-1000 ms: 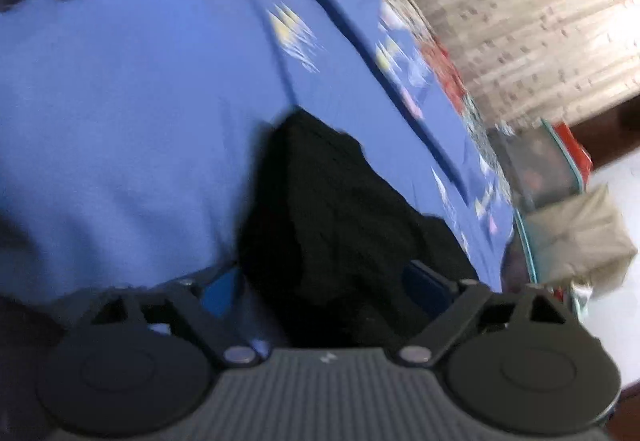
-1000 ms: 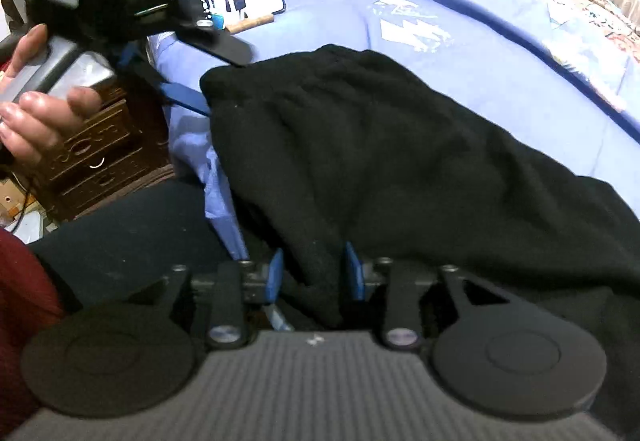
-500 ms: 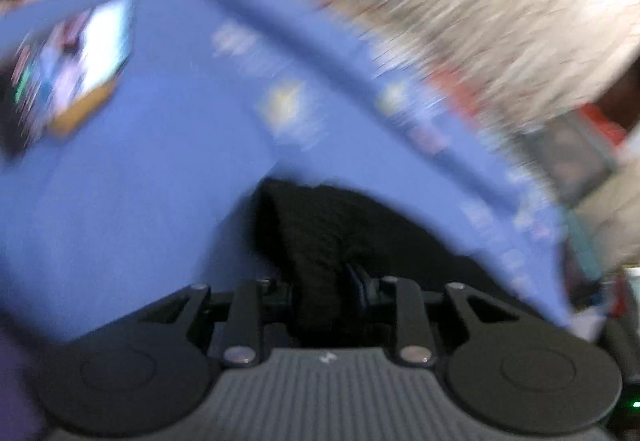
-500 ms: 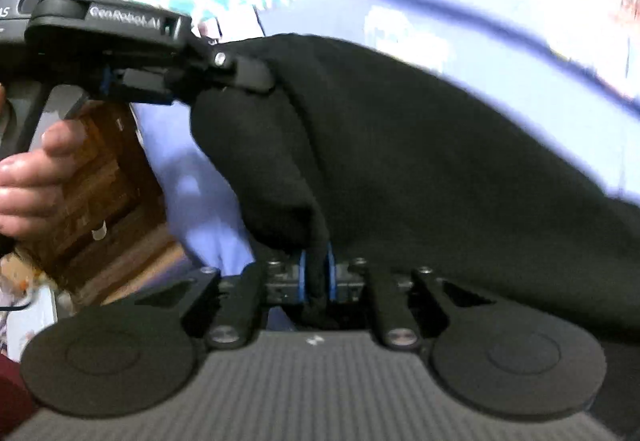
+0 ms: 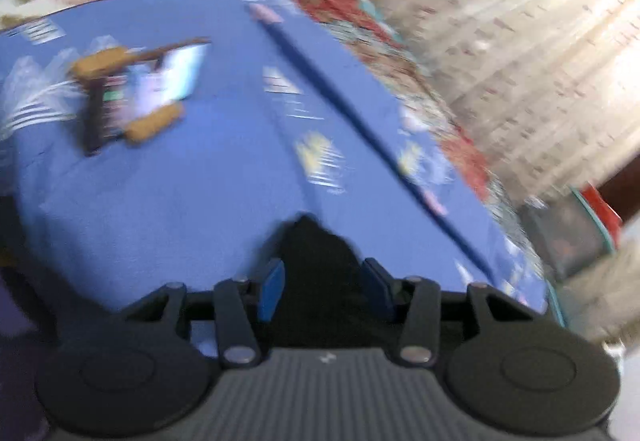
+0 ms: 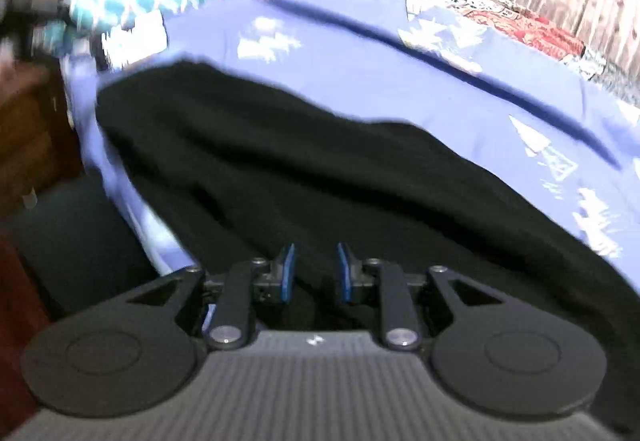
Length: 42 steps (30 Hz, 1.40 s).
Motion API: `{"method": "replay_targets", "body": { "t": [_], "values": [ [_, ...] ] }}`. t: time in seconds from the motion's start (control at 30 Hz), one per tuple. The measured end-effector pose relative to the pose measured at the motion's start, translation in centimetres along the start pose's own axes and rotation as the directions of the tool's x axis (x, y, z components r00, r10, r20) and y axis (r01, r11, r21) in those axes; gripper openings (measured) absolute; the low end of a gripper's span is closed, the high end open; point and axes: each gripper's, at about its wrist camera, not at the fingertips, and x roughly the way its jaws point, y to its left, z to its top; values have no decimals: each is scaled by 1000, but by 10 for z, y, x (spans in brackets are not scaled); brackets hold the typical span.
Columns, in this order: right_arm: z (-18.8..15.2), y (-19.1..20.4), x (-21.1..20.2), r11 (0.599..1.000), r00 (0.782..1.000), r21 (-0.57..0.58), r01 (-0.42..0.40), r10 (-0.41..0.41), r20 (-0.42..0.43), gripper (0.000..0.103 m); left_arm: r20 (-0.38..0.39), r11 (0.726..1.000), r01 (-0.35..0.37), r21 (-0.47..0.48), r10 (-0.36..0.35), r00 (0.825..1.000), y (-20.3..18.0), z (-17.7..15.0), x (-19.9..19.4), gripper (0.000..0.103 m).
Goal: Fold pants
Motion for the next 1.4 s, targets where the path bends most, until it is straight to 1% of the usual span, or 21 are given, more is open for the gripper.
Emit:
{"method": "replay_targets", "body": {
  "t": [0.07, 0.17, 0.23, 0.33, 0.43, 0.5, 0.53, 0.63, 0.73, 0.8, 0.87, 0.93, 1.0, 1.1, 1.13, 1.17, 1.2, 1.23, 1.27, 1.33, 1.4],
  "values": [
    [-11, -9, -6, 999, 1000, -54, 11, -13, -23, 27, -41, 996, 43, 84, -39, 998, -31, -6, 17, 43],
    [-12, -5, 7, 990, 998, -141, 22, -30, -58, 27, -126, 972, 93, 218, -66, 990, -75, -27, 56, 43],
    [-17, -3, 11, 982, 996, -191, 5, -22, -85, 28, -178, 960, 90, 265, -43, 983, -89, -40, 84, 43],
    [-25, -5, 18, 967, 997, -252, 30, -48, -67, 36, -289, 962, 51, 269, 30, 957, -92, -59, 133, 42],
    [-24, -10, 18, 975, 996, -218, 52, -66, -58, 34, -331, 963, -7, 271, 100, 938, -86, -71, 153, 40],
    [-22, -17, 23, 983, 997, -181, 38, -50, -61, 11, -338, 963, -16, 268, 110, 935, -83, -73, 153, 37],
    [-23, -20, 20, 987, 998, -158, 21, -31, -61, 7, -338, 964, -18, 265, 110, 935, -84, -72, 149, 37],
    [-20, -23, 1, 994, 999, -99, -36, 34, -22, 7, -327, 969, 6, 247, 78, 942, -93, -64, 137, 38],
    [-25, -25, -23, 994, 996, -49, -94, 94, 7, 7, -315, 959, 61, 277, 31, 949, -109, -60, 122, 41],
    [-37, -25, -29, 993, 993, -13, -122, 122, -1, 7, -334, 947, 103, 305, 5, 943, -125, -65, 125, 41],
    [-54, -25, -24, 989, 989, 2, -145, 145, -38, 7, -363, 934, 136, 331, -7, 932, -142, -73, 137, 41],
    [-68, -17, -9, 994, 992, 9, -112, 112, -56, 7, -401, 916, 156, 369, 6, 916, -157, -87, 154, 41],
    [-70, -14, -4, 994, 995, 47, -94, 96, -33, 10, -455, 898, 177, 404, 29, 890, -166, -106, 175, 41],
    [-71, -22, -14, 982, 993, 150, -118, 114, 36, 15, -497, 865, 127, 485, 154, 854, -163, -134, 203, 38],
    [-74, -32, -24, 971, 991, 203, -126, 114, 71, 16, -489, 854, 119, 506, 171, 855, -161, -139, 206, 38],
    [-82, -46, -36, 954, 990, 275, -117, 91, 108, 16, -478, 847, 122, 517, 167, 862, -163, -141, 205, 39],
    [-89, -58, -45, 937, 990, 336, -100, 59, 130, 16, -478, 846, 121, 519, 170, 862, -165, -141, 203, 39],
    [-101, -78, -60, 906, 988, 417, -75, 12, 152, 16, -481, 849, 117, 516, 173, 859, -168, -139, 202, 40],
    [-117, -98, -74, 855, 985, 517, -44, -51, 168, 16, -487, 855, 116, 506, 172, 857, -170, -137, 200, 42],
    [-150, -135, -102, 723, 967, 691, 14, -186, 175, 17, -503, 868, 124, 481, 157, 850, -176, -134, 199, 43],
    [-191, -169, -132, 527, 924, 848, 60, -350, 152, 22, -513, 864, 162, 477, 124, 850, -187, -134, 196, 43]
  ]
}}
